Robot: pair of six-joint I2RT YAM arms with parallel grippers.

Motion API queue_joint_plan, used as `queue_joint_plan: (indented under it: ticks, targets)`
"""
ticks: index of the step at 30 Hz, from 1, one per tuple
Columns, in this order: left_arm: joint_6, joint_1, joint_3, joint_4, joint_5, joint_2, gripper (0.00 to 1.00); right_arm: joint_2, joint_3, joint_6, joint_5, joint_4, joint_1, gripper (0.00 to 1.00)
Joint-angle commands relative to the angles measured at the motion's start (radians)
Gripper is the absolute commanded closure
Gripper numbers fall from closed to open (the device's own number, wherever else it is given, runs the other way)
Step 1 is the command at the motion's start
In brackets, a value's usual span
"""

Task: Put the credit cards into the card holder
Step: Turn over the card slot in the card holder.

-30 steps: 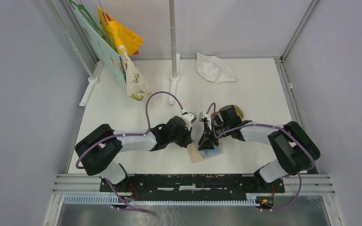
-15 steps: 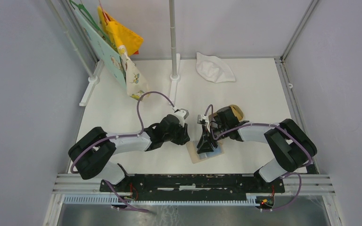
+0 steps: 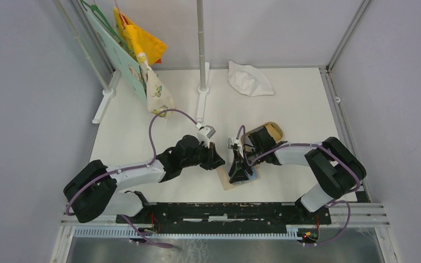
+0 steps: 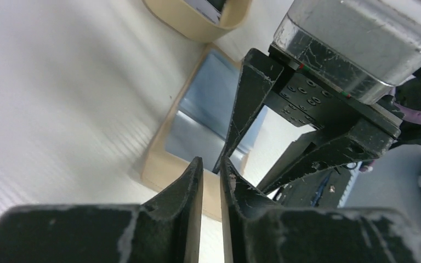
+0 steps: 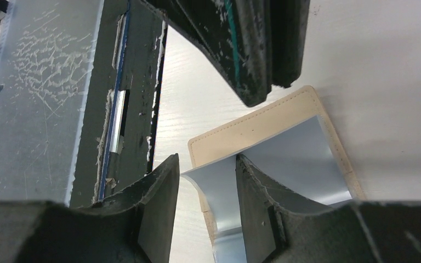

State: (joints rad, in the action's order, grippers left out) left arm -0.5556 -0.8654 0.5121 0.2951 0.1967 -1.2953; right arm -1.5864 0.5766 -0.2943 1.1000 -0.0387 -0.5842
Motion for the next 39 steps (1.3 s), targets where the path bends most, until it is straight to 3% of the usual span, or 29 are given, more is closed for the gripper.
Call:
queue_joint_plan:
  ticks: [1,8,19,31,39]
  targets:
    - [-0.099,-0.001,-0.015,0.156,0.097,-0.013,0.79,-0.004,0.025,-0.06,0.072,-0.008,-0.02,0.51]
    - [-0.136,-0.006,-0.015,0.214,0.108,-0.095,0.85,-0.013,0.039,-0.1,0.053,0.02,-0.034,0.53]
    - [-0.177,-0.006,-0.028,0.31,0.112,-0.27,0.93,-0.009,0.048,-0.139,0.007,0.036,-0.033,0.69]
    - [-0.091,-0.006,0.013,0.124,-0.045,-0.345,0.98,0.089,0.085,-0.344,-0.147,0.203,-0.033,0.73]
    - [0.038,-0.003,0.106,-0.055,-0.215,-0.347,0.98,0.318,0.054,-0.516,-0.252,0.263,0.019,0.68]
